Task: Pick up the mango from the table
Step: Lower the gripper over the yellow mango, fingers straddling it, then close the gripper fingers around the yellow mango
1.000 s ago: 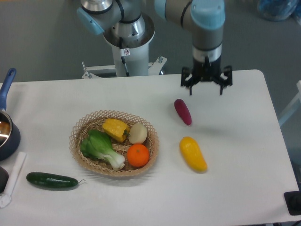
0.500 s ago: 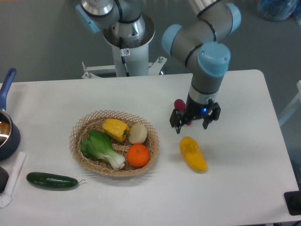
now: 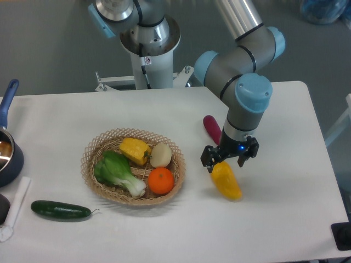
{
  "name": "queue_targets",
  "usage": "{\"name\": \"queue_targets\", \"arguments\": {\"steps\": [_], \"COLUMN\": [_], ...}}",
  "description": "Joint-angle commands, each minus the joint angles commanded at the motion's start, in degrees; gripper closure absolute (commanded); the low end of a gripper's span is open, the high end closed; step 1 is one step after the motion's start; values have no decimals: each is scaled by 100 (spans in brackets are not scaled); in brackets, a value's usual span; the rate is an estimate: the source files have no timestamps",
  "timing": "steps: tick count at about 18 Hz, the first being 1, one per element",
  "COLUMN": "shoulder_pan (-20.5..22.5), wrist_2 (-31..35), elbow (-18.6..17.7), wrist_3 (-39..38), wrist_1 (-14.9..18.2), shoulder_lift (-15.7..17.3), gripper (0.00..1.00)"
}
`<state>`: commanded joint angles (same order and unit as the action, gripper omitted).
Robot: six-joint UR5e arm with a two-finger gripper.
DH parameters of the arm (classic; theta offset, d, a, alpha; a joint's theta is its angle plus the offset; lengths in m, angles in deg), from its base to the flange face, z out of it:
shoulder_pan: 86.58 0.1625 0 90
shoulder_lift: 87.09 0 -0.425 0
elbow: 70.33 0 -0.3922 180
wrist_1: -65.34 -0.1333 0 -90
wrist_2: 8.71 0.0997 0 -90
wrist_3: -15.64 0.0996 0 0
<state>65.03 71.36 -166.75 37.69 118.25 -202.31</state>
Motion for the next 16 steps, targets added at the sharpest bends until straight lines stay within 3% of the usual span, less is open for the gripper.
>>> {"name": "queue_targets", "arguments": {"steps": [3, 16], "shoulder_pan": [0, -88], "wrist_2": [35, 272], "elbow": [53, -35], "wrist_3": [-17, 9], "wrist_1": [-237, -299], "shoulder_lift": [-219, -361], "gripper": [0, 0]}}
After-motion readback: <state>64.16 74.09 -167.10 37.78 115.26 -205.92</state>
